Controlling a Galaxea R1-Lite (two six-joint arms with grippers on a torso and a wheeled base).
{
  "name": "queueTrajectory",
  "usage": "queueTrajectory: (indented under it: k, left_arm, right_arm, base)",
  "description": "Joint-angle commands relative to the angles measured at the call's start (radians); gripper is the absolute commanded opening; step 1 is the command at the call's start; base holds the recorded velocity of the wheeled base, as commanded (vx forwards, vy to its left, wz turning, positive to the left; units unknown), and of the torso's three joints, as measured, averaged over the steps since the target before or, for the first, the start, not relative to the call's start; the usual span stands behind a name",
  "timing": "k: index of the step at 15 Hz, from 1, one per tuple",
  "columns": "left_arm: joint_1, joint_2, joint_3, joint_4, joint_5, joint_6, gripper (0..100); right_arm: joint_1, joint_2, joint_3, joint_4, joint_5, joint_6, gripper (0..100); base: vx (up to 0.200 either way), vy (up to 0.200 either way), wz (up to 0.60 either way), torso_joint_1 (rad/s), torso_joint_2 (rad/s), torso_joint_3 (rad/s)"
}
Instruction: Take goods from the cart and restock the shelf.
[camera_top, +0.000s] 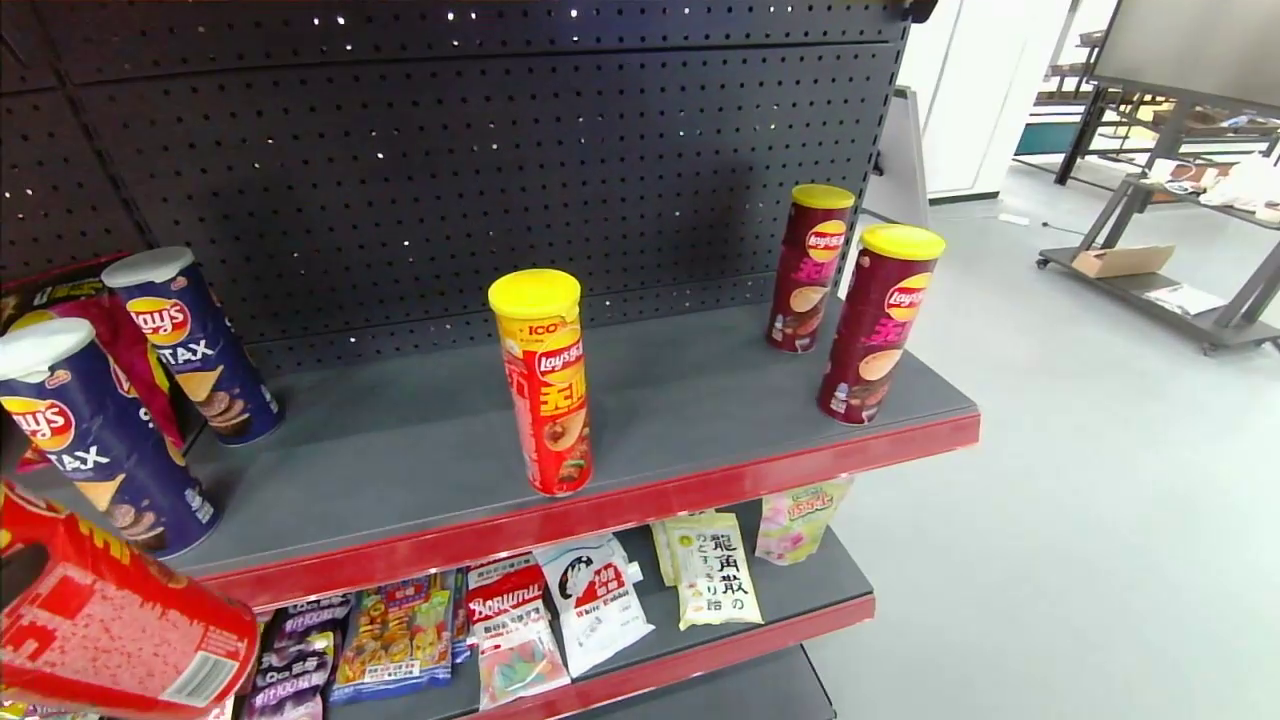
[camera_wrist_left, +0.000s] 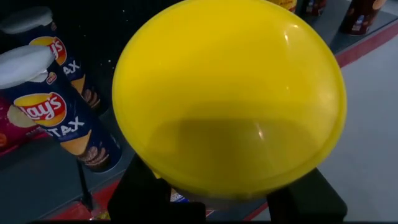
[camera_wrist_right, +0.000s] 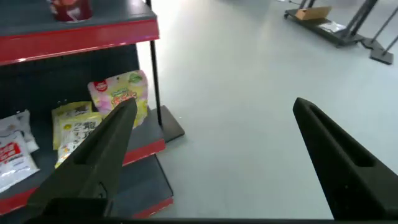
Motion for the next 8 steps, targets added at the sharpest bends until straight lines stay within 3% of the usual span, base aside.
queueTrajectory:
  k: [1, 2, 3, 5, 6, 8]
  left_arm:
    - [0.000, 0.083, -0.022, -0.021, -0.003, -0.005, 0]
    - [0.000, 0.114, -0.019, -0.053, -0.003, -0.023, 0]
    - [0.000, 0.144, -0.008, -0.074, -0.003, -0.035, 0]
    - [0.000, 0.169, -0.011, -0.081, -0.007, -0.037, 0]
    - [-0.002, 0.180, -0.018, -0.082, -0.042, -0.037, 0]
    - [0.000, 0.201, -0.018, -0.099, -0.062, -0.038, 0]
  right_arm:
    - [0.000, 0.003, 0.002, -0.001, 0.018, 0.000, 100]
    - [0.000, 0.003, 0.004, -0.001, 0.092, -0.001, 100]
    - [-0.005, 0.006, 0.002, -0.001, 0.083, -0.009, 100]
    - [-0.066, -0.014, 0.002, -0.002, -0.058, -0.026, 100]
    - [-0.089, -0.089, 0.001, -0.001, -0.022, -0.024, 100]
    - [-0.091, -0.092, -0.002, 0.010, 0.175, -0.023, 100]
  base:
    - [0.000, 0.000, 0.00, 0.000, 0.00, 0.000]
    - [0.000, 0.000, 0.00, 0.000, 0.00, 0.000]
    - [0.000, 0.000, 0.00, 0.000, 0.00, 0.000]
    - [0.000, 0.000, 0.00, 0.000, 0.00, 0.000]
    - [0.000, 0.000, 0.00, 0.000, 0.00, 0.000]
    - [0.000, 0.000, 0.00, 0.000, 0.00, 0.000]
